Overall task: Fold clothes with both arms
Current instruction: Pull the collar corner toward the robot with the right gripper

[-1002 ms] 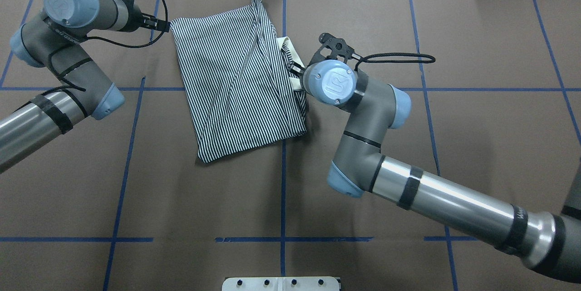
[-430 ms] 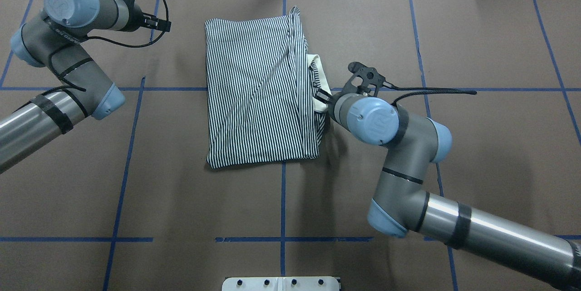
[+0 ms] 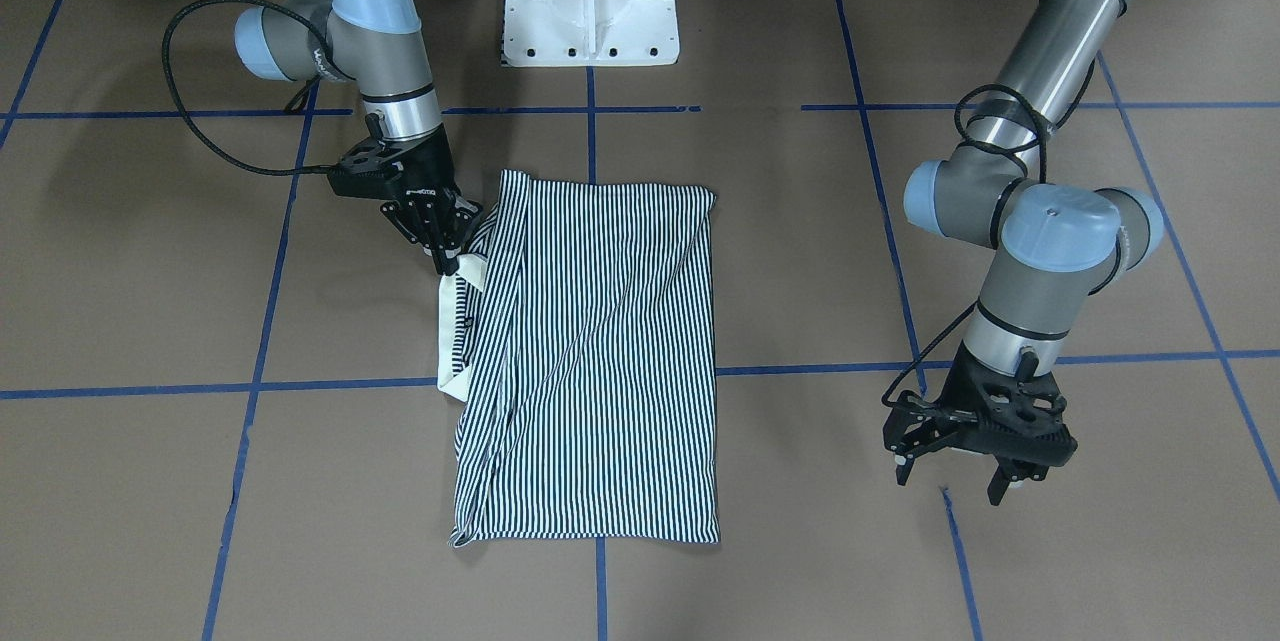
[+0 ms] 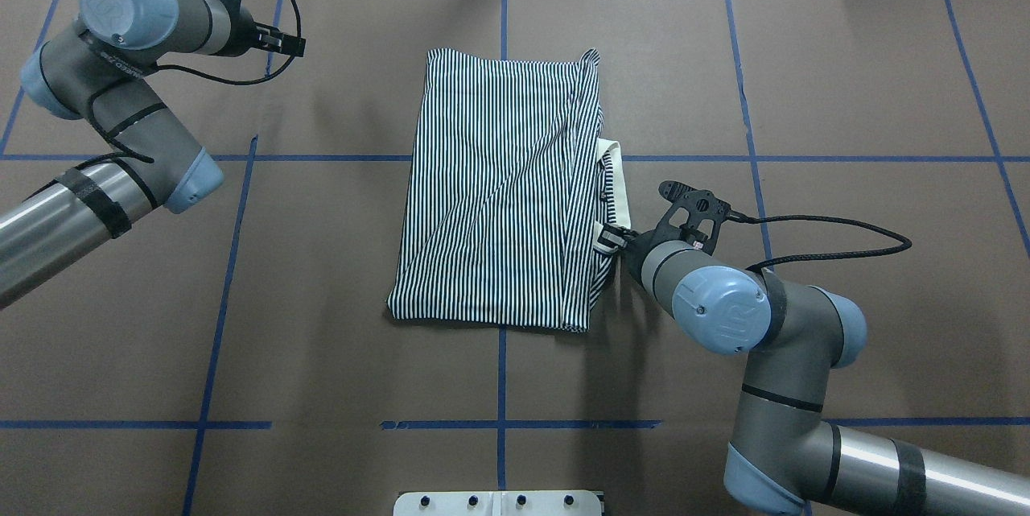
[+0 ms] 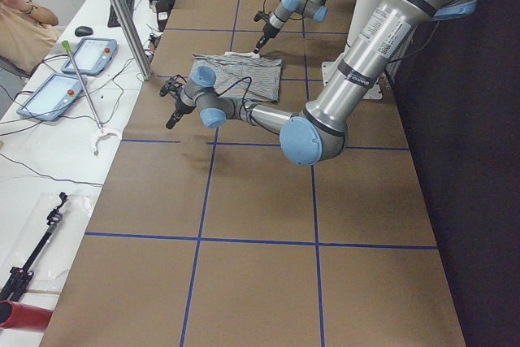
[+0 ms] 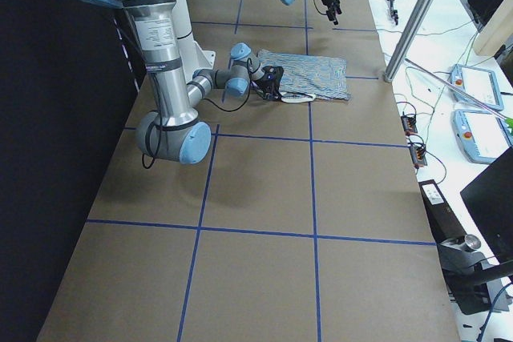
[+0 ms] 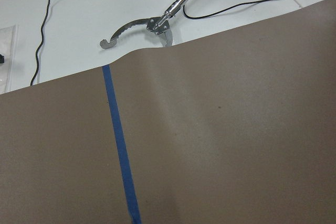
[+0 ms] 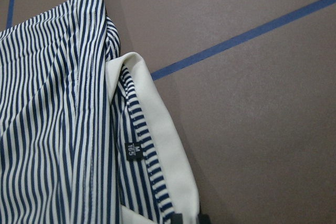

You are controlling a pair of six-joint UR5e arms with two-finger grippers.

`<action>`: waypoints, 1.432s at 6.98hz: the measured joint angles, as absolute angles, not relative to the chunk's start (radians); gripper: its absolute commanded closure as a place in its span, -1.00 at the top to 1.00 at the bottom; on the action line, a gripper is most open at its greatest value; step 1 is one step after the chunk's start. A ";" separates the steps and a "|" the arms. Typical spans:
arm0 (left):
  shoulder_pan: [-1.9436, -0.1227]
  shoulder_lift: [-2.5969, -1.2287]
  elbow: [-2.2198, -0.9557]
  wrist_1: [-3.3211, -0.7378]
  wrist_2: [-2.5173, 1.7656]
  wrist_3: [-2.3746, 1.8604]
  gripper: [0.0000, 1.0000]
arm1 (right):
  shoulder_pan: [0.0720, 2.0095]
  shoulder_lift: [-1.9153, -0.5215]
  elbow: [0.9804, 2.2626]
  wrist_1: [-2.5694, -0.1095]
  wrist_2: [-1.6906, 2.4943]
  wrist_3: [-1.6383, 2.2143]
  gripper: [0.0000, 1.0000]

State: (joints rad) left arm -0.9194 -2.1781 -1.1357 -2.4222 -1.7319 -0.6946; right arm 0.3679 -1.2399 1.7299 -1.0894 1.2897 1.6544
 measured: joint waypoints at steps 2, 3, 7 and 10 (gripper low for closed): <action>-0.918 -2.178 -1.140 -2.422 -1.733 -0.694 1.00 | 0.367 -1.231 1.825 -1.230 1.316 1.498 1.00; -0.918 -2.177 -1.141 -2.422 -1.733 -0.693 1.00 | 0.365 -1.206 1.890 -1.369 1.345 1.447 1.00; -0.919 -2.177 -1.144 -2.421 -1.733 -0.693 1.00 | 0.267 -1.010 1.899 -1.775 1.373 1.255 0.96; -0.919 -2.177 -1.146 -2.421 -1.733 -0.694 1.00 | 0.240 -0.948 1.813 -1.790 1.367 0.975 0.23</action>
State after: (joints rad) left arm -0.9188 -2.1767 -1.1456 -2.4206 -1.7334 -0.6944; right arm 0.2397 -0.9477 1.8134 -1.7903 1.3672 0.9748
